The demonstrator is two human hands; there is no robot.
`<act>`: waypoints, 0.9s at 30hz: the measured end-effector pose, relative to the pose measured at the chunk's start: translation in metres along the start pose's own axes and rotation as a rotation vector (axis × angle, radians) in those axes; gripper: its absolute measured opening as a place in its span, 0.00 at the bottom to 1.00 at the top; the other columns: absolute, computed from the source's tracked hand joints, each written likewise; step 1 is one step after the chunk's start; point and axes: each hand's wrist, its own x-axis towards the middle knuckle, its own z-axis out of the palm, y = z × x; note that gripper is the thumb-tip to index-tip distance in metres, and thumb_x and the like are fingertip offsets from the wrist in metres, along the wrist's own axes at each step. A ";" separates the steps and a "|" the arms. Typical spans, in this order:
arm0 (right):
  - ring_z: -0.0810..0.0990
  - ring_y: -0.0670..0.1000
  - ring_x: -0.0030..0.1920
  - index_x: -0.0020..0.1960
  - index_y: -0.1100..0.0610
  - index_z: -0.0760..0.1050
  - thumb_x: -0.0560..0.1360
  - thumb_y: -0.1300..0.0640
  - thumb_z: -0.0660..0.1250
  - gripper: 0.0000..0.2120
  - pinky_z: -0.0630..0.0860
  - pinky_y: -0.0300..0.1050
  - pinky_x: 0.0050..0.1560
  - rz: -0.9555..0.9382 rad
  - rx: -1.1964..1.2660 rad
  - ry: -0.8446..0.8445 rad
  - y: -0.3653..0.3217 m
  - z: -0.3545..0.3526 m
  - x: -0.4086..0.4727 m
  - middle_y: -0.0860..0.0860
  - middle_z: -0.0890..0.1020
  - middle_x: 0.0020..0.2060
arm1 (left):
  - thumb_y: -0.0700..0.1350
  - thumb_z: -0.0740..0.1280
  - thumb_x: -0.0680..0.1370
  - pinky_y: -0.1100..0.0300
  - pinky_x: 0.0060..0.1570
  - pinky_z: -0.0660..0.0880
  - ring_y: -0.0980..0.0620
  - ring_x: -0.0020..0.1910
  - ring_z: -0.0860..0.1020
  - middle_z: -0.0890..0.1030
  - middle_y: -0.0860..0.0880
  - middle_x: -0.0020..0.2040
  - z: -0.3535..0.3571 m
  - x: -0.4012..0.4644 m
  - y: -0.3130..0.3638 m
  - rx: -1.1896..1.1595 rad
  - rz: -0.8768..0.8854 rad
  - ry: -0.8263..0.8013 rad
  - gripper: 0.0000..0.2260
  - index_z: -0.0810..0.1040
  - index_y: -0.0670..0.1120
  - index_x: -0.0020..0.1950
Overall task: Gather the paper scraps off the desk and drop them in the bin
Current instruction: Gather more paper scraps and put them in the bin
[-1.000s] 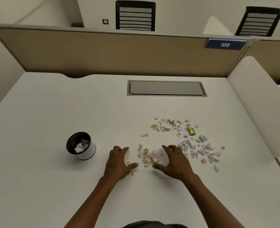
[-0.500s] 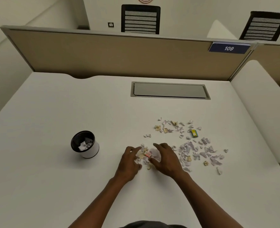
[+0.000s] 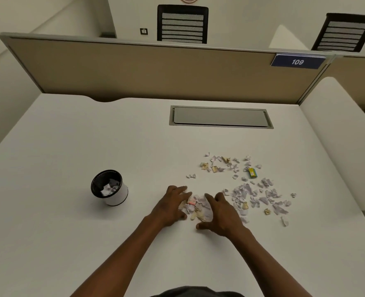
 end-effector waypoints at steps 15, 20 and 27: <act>0.80 0.54 0.46 0.56 0.52 0.81 0.73 0.49 0.73 0.14 0.75 0.44 0.45 -0.148 0.286 0.167 -0.032 0.013 0.011 0.52 0.78 0.50 | 0.37 0.71 0.73 0.57 0.47 0.78 0.53 0.46 0.81 0.84 0.49 0.47 0.016 -0.020 0.016 -0.280 -0.049 0.300 0.09 0.86 0.47 0.49; 0.81 0.51 0.46 0.53 0.52 0.84 0.70 0.52 0.76 0.12 0.76 0.43 0.48 -0.146 0.405 0.197 -0.028 0.014 0.013 0.51 0.83 0.47 | 0.36 0.73 0.72 0.73 0.45 0.75 0.64 0.43 0.81 0.87 0.51 0.47 0.020 -0.024 0.013 -0.429 -0.184 0.336 0.12 0.86 0.49 0.51; 0.86 0.47 0.35 0.48 0.50 0.85 0.70 0.51 0.79 0.08 0.82 0.39 0.36 -0.077 0.741 0.095 -0.036 0.011 0.015 0.47 0.86 0.40 | 0.44 0.77 0.71 0.71 0.47 0.78 0.64 0.46 0.83 0.87 0.58 0.48 0.008 -0.032 0.015 -0.640 -0.258 0.386 0.11 0.86 0.55 0.51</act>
